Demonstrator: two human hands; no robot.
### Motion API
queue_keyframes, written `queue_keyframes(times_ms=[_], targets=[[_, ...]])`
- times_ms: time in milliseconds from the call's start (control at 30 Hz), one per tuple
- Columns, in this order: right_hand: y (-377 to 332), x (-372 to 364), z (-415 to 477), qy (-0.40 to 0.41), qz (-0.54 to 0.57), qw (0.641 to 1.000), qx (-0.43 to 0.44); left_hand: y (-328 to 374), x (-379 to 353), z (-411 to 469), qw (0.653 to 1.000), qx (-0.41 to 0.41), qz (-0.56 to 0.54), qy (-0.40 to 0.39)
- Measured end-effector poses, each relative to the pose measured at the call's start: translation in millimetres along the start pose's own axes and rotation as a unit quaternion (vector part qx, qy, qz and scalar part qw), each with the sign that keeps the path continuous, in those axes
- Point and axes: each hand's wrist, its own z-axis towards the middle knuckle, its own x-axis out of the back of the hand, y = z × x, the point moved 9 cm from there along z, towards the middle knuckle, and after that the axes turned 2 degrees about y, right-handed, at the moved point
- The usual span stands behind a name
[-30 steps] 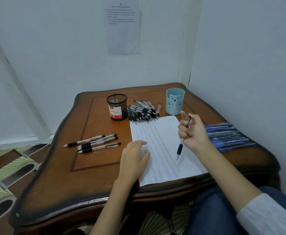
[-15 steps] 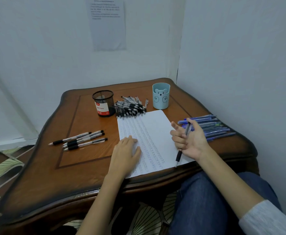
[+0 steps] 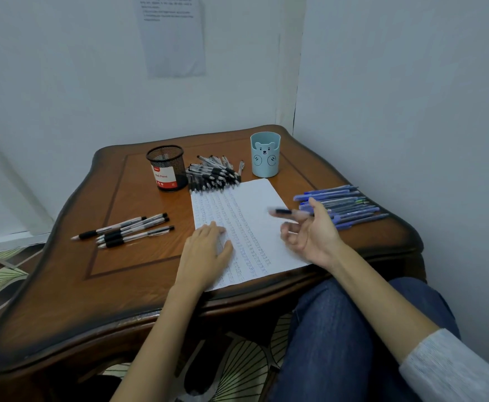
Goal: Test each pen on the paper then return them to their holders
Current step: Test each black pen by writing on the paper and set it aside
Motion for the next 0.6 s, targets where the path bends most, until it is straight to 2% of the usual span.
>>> queue_keyframes(times_ms=[133, 233, 333, 433, 600], targets=[[-2.3, -2.9, -4.3, 0.029, -0.135, 0.988, 0.074, 0.9, -0.4, 0.0, 1.000, -0.002, 0.005, -0.004], [-7.3, -5.4, -9.7, 0.069, -0.266, 0.949, 0.154, -0.1, -1.7, 0.0, 1.000, 0.001, 0.005, -0.008], [-4.8, -9.5, -10.9, 0.085, -0.334, 0.923, 0.173, -0.2, -1.5, -0.3, 1.000, 0.003, 0.003, -0.006], [-3.4, -11.2, -14.3, 0.086, -0.362, 0.908, 0.193, 0.3, 0.0, -0.3, 1.000, 0.002, 0.004, 0.000], [-3.8, -10.9, -15.9, 0.068, -0.332, 0.921, 0.193, 2.5, 0.6, -1.9, 1.000, 0.009, 0.015, -0.019]])
